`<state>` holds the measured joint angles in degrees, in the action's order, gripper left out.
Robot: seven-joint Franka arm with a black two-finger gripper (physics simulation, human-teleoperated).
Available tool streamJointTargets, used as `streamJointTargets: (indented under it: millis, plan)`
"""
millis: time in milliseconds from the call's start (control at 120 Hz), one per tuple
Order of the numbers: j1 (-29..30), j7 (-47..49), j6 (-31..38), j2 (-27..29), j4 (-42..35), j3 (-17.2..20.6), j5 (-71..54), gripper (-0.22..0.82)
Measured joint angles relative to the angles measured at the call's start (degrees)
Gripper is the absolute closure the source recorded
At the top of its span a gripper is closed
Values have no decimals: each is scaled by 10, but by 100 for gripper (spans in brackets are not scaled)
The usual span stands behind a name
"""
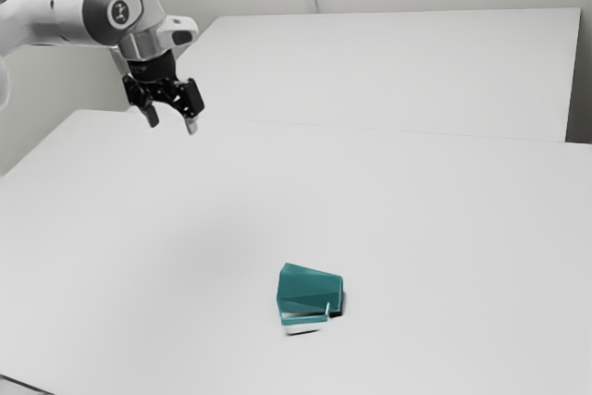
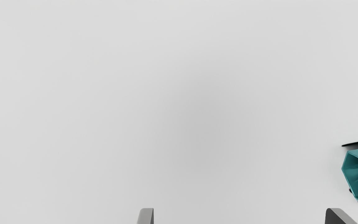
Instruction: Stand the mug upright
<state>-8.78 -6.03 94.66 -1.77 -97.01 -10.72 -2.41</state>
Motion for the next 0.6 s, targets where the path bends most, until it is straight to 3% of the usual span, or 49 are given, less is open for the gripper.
streamJointTargets:
  millis: [167,292,458,600]
  plan:
    - [-6,-5,23,21,-21,-3,1,0]
    - [-12,-8,83,85,-124,-5,2,0]
    - [-80,-11,208,193,-297,-67,7,0]
    - [-93,-16,338,260,-428,-79,9,0]
